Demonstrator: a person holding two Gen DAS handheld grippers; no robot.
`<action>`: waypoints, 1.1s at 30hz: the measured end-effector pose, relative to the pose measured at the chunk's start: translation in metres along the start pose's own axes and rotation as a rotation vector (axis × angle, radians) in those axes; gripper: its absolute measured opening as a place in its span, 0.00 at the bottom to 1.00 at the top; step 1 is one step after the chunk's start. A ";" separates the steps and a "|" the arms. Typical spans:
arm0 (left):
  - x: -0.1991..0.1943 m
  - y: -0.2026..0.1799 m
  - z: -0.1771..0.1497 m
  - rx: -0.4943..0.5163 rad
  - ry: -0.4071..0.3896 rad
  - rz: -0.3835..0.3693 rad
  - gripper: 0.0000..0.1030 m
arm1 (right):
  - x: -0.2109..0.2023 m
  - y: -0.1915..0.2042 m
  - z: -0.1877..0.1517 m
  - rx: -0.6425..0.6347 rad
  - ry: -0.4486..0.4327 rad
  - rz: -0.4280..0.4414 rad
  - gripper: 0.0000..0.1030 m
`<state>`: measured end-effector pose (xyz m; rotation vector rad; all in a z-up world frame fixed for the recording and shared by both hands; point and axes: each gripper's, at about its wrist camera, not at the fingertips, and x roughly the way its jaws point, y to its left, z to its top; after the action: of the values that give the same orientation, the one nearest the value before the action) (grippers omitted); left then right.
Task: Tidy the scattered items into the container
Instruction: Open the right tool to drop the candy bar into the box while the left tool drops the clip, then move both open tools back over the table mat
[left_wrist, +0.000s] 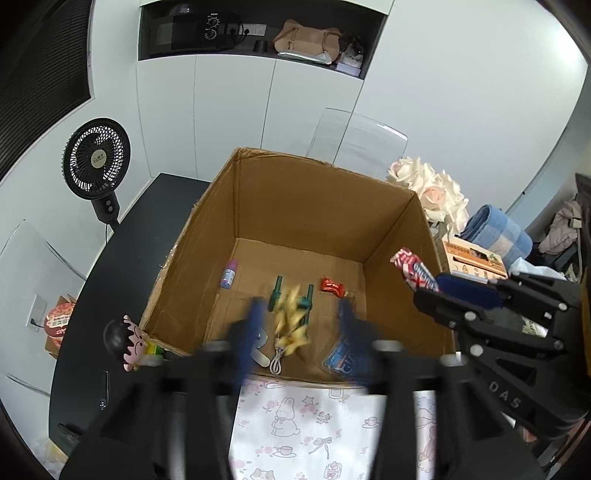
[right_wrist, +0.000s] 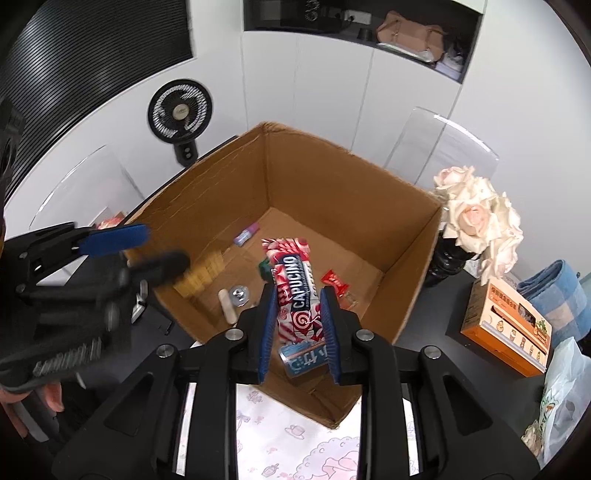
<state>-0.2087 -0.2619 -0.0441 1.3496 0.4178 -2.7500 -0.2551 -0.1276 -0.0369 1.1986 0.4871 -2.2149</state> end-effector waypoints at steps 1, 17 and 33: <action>-0.001 0.000 0.000 0.003 -0.006 0.005 0.76 | 0.000 -0.002 0.000 0.007 -0.001 -0.009 0.54; -0.020 -0.004 -0.003 -0.030 -0.054 0.016 0.79 | -0.026 -0.040 -0.022 0.065 -0.068 -0.070 1.00; -0.027 -0.110 -0.050 0.049 -0.071 -0.058 0.79 | -0.074 -0.114 -0.106 0.141 -0.087 -0.107 1.00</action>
<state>-0.1711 -0.1448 -0.0285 1.2648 0.3938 -2.8634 -0.2270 0.0419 -0.0260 1.1647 0.3729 -2.4162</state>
